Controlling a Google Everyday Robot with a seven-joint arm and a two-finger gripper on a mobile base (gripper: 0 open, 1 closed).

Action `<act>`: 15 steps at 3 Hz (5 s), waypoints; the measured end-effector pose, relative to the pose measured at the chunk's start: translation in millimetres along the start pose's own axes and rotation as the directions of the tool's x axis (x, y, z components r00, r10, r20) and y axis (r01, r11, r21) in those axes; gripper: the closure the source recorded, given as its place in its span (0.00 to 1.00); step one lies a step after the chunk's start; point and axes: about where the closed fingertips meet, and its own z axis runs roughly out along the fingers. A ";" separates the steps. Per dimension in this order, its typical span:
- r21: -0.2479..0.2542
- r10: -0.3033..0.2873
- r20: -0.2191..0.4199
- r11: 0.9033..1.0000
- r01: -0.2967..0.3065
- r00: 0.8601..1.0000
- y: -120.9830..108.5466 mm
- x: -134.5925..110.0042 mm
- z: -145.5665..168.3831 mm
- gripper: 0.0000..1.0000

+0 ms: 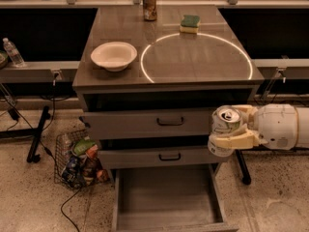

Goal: Place 7up can into bottom drawer

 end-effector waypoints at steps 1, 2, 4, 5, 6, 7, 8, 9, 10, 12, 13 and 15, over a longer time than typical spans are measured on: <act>0.000 0.000 0.000 1.000 0.000 1.000 0.0 0.0 0.1 1.00; 0.008 -0.014 -0.007 1.000 0.014 1.000 -0.2 9.9 4.6 1.00; 0.069 -0.019 -0.141 0.997 0.029 0.990 -24.8 164.0 32.1 1.00; 0.080 -0.010 -0.163 0.997 0.023 0.987 -42.0 243.2 39.4 1.00; 0.097 0.074 -0.164 0.994 -0.058 0.984 -46.9 324.6 51.4 1.00; 0.087 0.111 -0.147 0.991 -0.099 0.983 -39.1 346.3 61.0 1.00; 0.077 0.102 -0.136 0.993 -0.092 0.985 -37.4 350.3 66.9 1.00; 0.075 0.062 -0.109 0.996 -0.054 0.992 -47.3 369.8 91.4 1.00; 0.061 0.066 -0.067 0.996 -0.062 0.996 -47.0 436.5 136.2 1.00; 0.025 0.074 -0.073 0.997 -0.073 0.995 -49.4 552.4 196.8 1.00; 0.016 0.033 -0.046 0.999 -0.033 0.998 -56.2 582.3 230.9 0.98; 0.024 -0.026 -0.042 0.999 0.027 0.999 -57.5 605.4 266.1 0.53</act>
Offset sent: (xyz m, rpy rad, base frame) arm 0.0036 -0.0018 -0.0315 -0.0329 -0.0362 -0.0206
